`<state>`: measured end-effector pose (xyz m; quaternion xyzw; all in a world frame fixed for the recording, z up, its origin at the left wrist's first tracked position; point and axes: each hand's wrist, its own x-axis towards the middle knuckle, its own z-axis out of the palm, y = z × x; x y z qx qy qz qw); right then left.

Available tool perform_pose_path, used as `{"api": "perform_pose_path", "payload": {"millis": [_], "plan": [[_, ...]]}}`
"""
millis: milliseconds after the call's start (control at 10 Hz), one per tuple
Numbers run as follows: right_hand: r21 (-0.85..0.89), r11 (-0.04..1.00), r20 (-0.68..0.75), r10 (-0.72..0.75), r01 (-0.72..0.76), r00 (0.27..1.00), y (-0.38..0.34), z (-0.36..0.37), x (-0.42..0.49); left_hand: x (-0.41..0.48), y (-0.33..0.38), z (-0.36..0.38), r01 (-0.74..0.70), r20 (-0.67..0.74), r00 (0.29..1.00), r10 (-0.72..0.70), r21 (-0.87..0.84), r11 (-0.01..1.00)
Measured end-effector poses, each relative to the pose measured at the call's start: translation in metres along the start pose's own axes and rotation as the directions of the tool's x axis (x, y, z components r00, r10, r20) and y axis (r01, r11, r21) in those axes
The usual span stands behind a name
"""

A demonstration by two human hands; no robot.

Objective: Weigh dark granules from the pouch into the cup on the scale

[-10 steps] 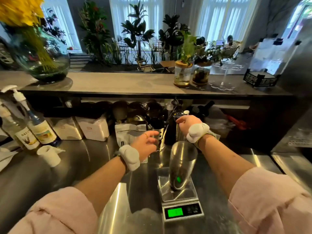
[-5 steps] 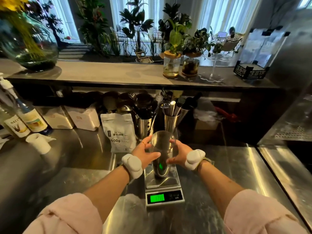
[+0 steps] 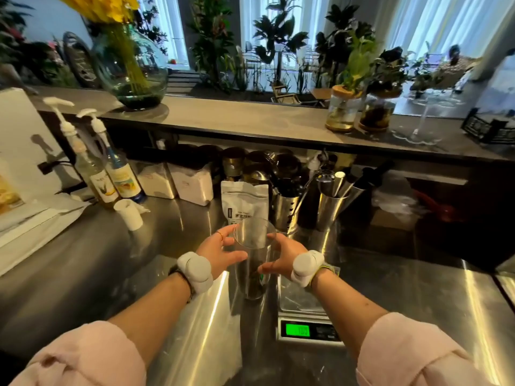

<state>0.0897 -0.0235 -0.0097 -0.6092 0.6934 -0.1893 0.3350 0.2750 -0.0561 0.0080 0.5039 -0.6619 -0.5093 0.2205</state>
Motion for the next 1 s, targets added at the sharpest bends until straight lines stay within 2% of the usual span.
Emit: {"api": "perform_pose_path", "payload": {"millis": [400,800,1000], "plan": [[-0.035,0.999,0.096,0.027,-0.024,0.995,-0.010,0.046,0.014,-0.019,-0.040,-0.018,0.070,-0.067,0.995,-0.070,0.006,0.998],[-0.024,0.999,0.125,0.044,-0.042,0.991,-0.004,0.053,0.014,-0.023,-0.046,-0.018,0.087,-0.027,0.996,-0.087,-0.007,0.996],[-0.104,0.993,0.212,0.084,-0.063,0.974,-0.008,0.038,0.013,-0.024,-0.041,-0.030,0.117,-0.022,0.993,-0.116,0.054,0.992]]}}
